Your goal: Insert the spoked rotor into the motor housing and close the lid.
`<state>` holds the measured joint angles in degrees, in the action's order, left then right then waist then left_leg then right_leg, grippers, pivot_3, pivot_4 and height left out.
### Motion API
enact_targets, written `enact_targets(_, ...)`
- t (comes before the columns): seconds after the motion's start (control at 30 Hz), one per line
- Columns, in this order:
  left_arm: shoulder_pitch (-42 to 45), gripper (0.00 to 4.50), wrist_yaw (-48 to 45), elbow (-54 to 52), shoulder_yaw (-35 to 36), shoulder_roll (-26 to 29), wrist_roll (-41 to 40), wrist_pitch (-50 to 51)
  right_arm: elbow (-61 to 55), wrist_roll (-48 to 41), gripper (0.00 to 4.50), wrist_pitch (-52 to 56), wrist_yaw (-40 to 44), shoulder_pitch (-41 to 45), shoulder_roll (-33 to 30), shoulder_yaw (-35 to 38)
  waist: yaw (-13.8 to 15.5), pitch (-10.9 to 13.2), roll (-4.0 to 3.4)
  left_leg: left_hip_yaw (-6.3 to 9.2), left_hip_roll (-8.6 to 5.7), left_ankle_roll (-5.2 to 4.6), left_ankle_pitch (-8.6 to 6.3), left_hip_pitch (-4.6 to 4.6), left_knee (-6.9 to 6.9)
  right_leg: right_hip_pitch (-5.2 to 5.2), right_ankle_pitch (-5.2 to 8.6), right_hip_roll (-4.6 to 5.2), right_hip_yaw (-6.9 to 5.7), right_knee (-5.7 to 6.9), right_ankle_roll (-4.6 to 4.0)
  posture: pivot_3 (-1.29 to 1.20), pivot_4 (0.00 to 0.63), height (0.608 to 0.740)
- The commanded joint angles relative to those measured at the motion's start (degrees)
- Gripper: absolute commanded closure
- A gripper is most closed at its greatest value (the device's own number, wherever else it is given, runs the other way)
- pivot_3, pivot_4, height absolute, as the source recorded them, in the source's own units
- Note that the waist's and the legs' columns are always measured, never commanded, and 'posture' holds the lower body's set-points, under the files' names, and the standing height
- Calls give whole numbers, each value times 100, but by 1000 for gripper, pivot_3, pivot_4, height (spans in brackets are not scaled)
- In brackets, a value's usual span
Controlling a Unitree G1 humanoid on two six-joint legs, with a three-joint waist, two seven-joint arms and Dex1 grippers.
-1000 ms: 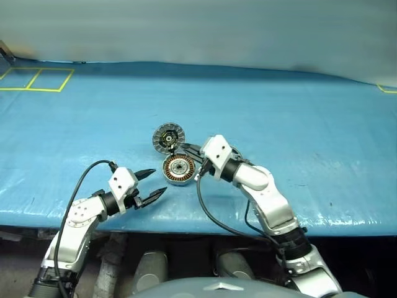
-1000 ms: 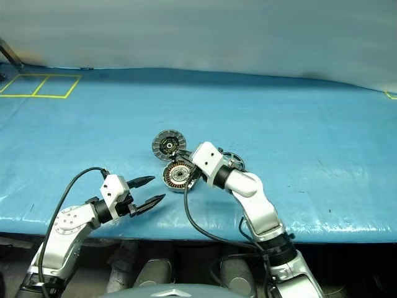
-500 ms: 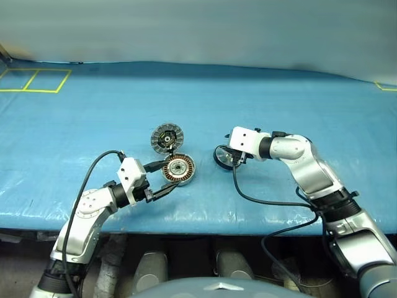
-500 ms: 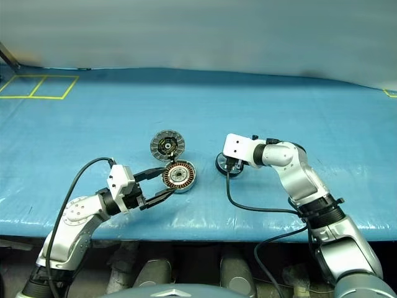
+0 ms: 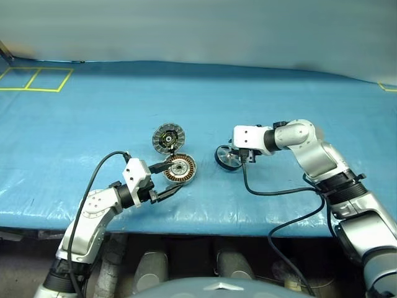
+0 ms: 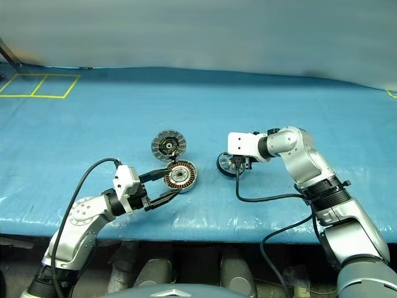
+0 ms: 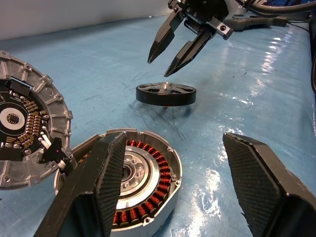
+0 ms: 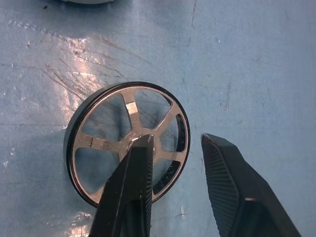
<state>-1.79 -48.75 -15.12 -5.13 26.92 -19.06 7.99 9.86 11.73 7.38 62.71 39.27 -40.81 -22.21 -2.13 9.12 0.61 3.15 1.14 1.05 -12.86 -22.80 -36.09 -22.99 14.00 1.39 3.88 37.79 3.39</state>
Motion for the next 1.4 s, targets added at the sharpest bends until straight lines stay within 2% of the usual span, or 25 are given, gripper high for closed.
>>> enact_targets(0.03, 11, 1146, 19, -19, -2, -36, 2, -119, 19, 234, 2015, -296, 227, 153, -246, -69, 5, 0, 0, 0, 0, 0, 0, 0, 0, 0, 0, 0, 0, 0, 0, 0, 150, 740)
enact_targets(0.1, 17, 1146, 35, -1, -9, -58, 17, -142, 45, 293, 1353, -274, 291, 136, -237, -103, 6, 0, 0, 1, -1, 0, 0, 0, 0, 0, 0, 1, -1, 0, 0, 0, 150, 740)
enact_targets(0.53, -28, 1146, 85, 134, -90, -54, 196, -277, 258, 486, 1353, -532, 400, 235, 18, -214, -2, 0, 0, 0, 0, 1, 1, 3, -1, 1, -1, 0, 0, 3, -1, 0, 150, 740)
enact_targets(1.03, -100, 1146, 39, 141, -107, -10, 224, -339, -138, 369, 1353, -316, 743, 43, -5, -81, 3, 0, 0, 2, 0, 1, 1, 3, -3, 2, -1, 0, -1, 4, -1, 0, 150, 740)
enact_targets(1.4, 7, 1146, -2, 233, -139, -46, 249, -370, 285, 650, 1353, -492, 322, -86, 184, -240, -1, 0, 0, 1, 0, 1, 1, 4, -5, 3, -1, 0, -1, 6, 0, 0, 150, 740)
